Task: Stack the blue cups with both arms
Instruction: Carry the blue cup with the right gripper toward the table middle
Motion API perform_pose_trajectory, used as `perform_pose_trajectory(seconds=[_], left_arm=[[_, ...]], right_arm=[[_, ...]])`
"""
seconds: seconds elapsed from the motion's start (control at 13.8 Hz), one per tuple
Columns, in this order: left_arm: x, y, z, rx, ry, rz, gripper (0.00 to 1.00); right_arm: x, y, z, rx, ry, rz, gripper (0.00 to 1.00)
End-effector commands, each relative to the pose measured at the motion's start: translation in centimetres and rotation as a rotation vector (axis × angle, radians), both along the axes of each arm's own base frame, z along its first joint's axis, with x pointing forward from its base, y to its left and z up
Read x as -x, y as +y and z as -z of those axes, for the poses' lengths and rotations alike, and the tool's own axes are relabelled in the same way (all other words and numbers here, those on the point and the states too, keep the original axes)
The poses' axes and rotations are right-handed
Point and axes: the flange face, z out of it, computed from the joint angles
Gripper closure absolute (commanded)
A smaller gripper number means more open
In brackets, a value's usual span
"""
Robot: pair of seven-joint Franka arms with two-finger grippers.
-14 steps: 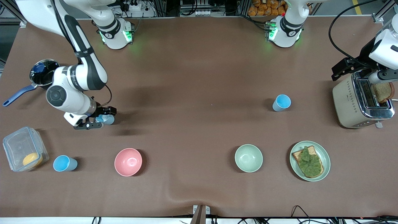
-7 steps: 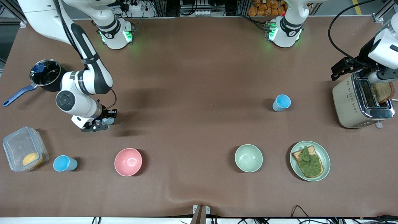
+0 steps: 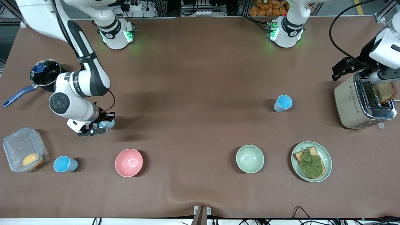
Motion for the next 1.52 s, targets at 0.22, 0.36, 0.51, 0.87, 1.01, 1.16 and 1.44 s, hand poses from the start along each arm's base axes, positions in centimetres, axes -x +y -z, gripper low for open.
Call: perform_pose_trajectory(seconds=[0.22, 0.36, 0.51, 0.87, 1.01, 1.16, 1.44], left_arm=[[0.4, 0.1, -0.7, 0.019, 0.0, -0.019, 0.0], [0.3, 0.2, -0.7, 0.019, 0.0, -0.02, 0.0], [0.3, 0.4, -0.6, 0.018, 0.002, -0.023, 0.0], [0.3, 0.5, -0.5, 0.018, 0.006, -0.025, 0.0], [0.3, 0.5, -0.5, 0.018, 0.006, -0.025, 0.0], [0.2, 0.5, -0.3, 0.018, 0.009, -0.025, 0.0], [0.2, 0.4, -0.4, 0.017, 0.009, -0.023, 0.0]], right_arm=[[-1.6, 16.1, -6.5, -0.052, -0.088, 0.107, 1.0], [-1.7, 22.3, -6.6, -0.053, -0.085, 0.139, 1.0], [-0.4, 29.6, -6.0, -0.032, -0.078, 0.147, 1.0], [2.5, 41.1, -2.6, -0.011, -0.069, 0.112, 1.0], [4.6, 43.9, -1.0, 0.011, -0.077, 0.07, 1.0], [5.6, 44.9, 1.1, 0.057, -0.082, 0.075, 1.0], [5.7, 44.8, 2.2, 0.081, -0.08, 0.092, 0.48]])
